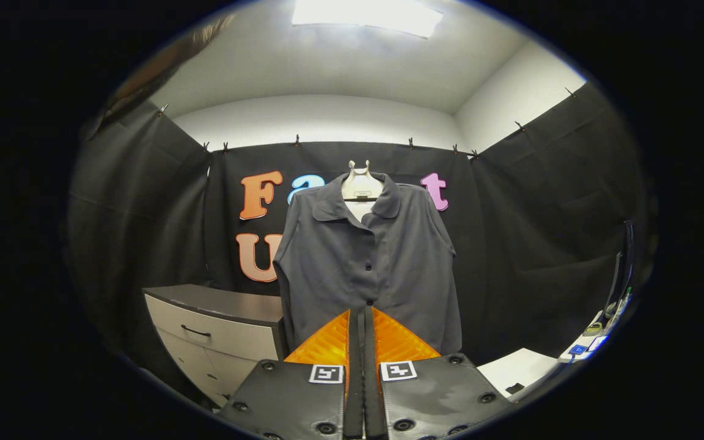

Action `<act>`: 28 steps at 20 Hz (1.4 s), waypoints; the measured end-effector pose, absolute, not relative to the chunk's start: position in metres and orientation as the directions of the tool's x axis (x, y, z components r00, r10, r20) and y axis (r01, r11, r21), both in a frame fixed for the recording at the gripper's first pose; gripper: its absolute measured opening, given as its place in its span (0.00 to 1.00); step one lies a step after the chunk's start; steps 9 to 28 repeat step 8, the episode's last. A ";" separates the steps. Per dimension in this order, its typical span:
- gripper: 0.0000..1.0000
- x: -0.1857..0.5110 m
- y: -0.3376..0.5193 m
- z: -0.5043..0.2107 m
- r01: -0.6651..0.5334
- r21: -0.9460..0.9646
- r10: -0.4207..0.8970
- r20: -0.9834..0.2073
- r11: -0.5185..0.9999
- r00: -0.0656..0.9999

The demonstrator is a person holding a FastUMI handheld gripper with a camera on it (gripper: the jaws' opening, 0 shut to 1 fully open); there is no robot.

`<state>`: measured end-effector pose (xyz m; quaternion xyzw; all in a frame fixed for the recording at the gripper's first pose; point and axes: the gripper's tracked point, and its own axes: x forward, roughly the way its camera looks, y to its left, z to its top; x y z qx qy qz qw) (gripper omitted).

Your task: Iron the clothes twice with a garment steamer, once on the left side and once on the right side.

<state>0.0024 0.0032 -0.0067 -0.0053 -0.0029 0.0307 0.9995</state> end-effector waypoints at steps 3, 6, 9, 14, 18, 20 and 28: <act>0.09 0.003 0.003 -0.007 -0.061 -0.012 0.061 0.005 0.998 0.998; 0.09 0.001 0.007 -0.008 -0.063 -0.011 0.063 0.000 0.998 0.998; 0.09 0.000 0.010 -0.008 -0.066 -0.015 0.066 0.003 0.998 0.998; 0.09 0.000 0.010 -0.008 -0.066 -0.015 0.066 0.003 0.998 0.998; 0.09 0.000 0.010 -0.008 -0.066 -0.015 0.066 0.003 0.998 0.998; 0.09 0.000 0.010 -0.008 -0.066 -0.015 0.066 0.003 0.998 0.998; 0.09 0.000 0.010 -0.008 -0.066 -0.015 0.066 0.003 0.998 0.998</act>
